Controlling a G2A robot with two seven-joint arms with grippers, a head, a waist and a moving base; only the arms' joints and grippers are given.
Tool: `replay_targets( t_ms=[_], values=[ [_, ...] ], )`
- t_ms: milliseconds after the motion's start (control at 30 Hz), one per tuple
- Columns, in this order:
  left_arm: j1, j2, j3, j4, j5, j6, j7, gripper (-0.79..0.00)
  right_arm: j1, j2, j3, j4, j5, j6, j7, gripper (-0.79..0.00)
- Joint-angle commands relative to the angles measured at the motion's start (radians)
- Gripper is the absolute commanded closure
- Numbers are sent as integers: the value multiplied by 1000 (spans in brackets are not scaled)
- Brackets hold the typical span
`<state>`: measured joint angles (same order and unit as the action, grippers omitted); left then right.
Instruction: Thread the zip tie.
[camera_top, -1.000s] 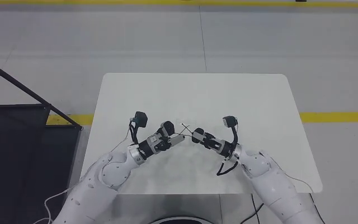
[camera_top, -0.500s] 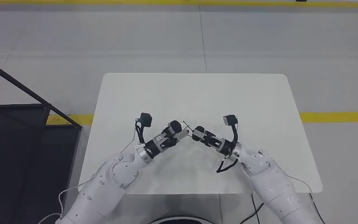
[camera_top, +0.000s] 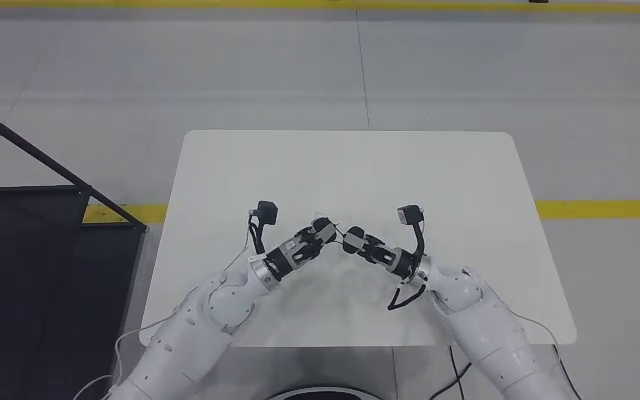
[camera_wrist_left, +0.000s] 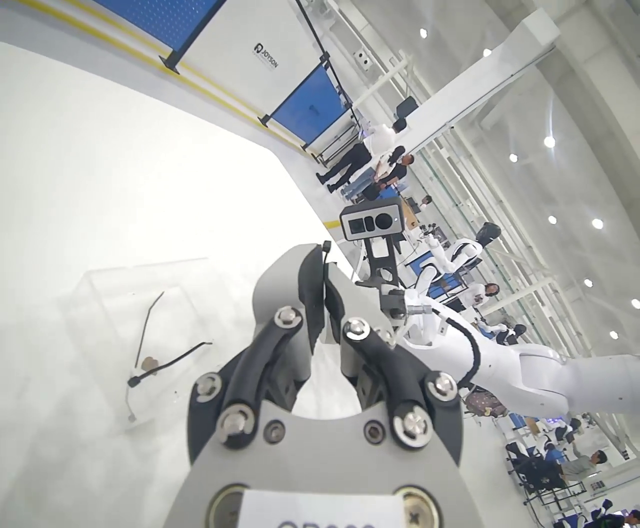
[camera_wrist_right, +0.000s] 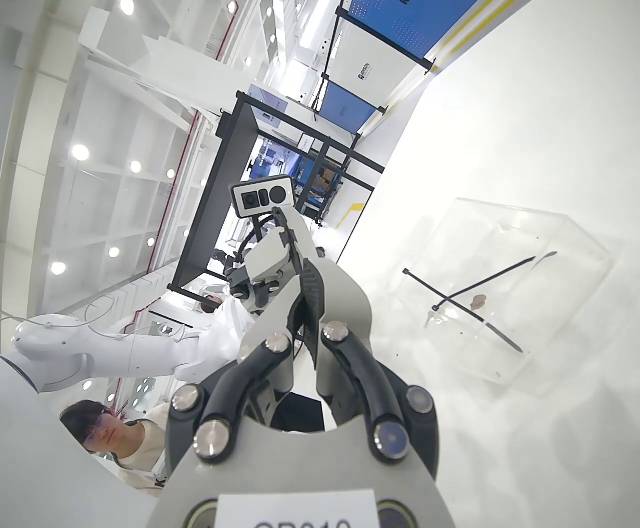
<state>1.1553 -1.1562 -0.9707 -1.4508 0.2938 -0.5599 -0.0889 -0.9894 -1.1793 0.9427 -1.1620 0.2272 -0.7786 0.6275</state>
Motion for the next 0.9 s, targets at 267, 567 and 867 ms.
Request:
replay_targets(
  t_ms=[267, 567, 867],
  values=[
    [-4, -13, 3, 13, 5, -2, -5, -74, -3, -4, 7, -1, -2, 0, 6, 0],
    [-6, -23, -2, 23, -2, -6, -16, -99, -7, -7, 14, -4, -5, -1, 13, 0],
    [-12, -32, -6, 40, -37, -22, -47, -163, -11, -10, 20, -12, -16, 1, 17, 0]
  ],
)
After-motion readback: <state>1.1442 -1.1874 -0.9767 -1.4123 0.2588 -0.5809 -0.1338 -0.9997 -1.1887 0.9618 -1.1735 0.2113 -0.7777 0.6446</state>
